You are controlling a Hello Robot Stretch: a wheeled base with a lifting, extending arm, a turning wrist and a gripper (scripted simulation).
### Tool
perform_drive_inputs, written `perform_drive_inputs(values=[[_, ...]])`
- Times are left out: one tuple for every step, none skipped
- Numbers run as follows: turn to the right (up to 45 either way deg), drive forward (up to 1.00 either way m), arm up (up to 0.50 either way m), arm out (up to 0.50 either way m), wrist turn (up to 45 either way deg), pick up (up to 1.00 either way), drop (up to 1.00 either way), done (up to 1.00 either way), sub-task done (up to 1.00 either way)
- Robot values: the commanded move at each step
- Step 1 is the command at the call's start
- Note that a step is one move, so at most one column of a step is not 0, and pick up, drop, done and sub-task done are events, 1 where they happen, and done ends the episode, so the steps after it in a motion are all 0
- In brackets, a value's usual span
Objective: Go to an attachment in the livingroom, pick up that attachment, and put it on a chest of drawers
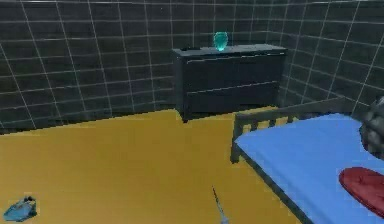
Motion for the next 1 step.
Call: perform_drive_inputs(values=[[0.0, 1.0, 0.0, 0.0, 0.0, 0.0, 0.0, 0.0, 0.0]])
